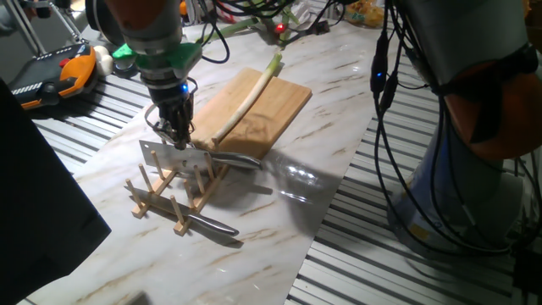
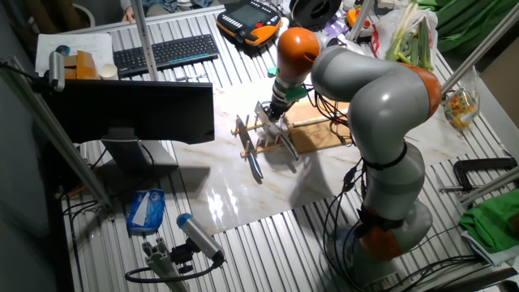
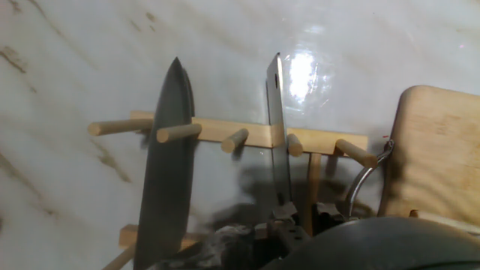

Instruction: Chop the scallions

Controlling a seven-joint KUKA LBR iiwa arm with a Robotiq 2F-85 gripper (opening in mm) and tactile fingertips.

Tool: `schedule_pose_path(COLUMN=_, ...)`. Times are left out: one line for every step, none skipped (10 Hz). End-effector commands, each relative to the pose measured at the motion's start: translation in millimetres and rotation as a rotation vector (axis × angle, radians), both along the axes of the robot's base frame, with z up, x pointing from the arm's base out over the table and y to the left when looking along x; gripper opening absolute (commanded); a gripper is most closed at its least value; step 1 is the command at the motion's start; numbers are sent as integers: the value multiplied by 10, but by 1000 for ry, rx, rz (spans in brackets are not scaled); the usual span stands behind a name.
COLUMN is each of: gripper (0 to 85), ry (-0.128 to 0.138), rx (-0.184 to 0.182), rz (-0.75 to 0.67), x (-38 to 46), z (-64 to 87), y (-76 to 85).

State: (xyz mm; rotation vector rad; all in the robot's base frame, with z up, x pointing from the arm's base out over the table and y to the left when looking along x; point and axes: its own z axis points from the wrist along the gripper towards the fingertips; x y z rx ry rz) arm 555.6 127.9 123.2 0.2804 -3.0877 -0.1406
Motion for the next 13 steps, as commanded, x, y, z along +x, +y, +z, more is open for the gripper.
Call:
schedule_pose_path(gripper=230, ry=-4, rx=1, rz=11, x=-14, z=-8, y=9)
schedule_pose_path(gripper=230, ry=-9, rx=1, rz=16, x=-29, z=-22, y=22)
schedule_pose_path(gripper=230, ry=-16, rx=-5, rz=23, x=-45, z=-39, y=35)
schedule_pose_path(gripper=230, ry=-22, rx=-17, rz=29, x=-64, z=-59, y=45)
schedule_pose_path(gripper=237, ry=-24, rx=-15, rz=28, x=-69, z=-71, y=51)
schedule_pose_path(gripper=253, ry=-25, rx=-14, rz=27, x=-69, z=-79, y=52)
schedule_pose_path(gripper=260, ry=-25, rx=-14, rz=27, x=-67, z=-90, y=51)
schedule_pose_path(gripper=273, ry=-22, rx=-18, rz=29, x=-66, z=-103, y=43)
schedule_pose_path(gripper=273, ry=-17, rx=-18, rz=34, x=-67, z=-125, y=27)
schedule_pose_path(gripper=270, ry=-14, rx=-16, rz=37, x=-64, z=-155, y=13)
schedule_pose_path(gripper=267, ry=-11, rx=-12, rz=39, x=-65, z=-198, y=7)
schedule_pose_path(gripper=263, ry=-12, rx=-4, rz=37, x=-87, z=-262, y=13)
schedule_pose_path(gripper=260, ry=-12, rx=-3, rz=34, x=-116, z=-284, y=33)
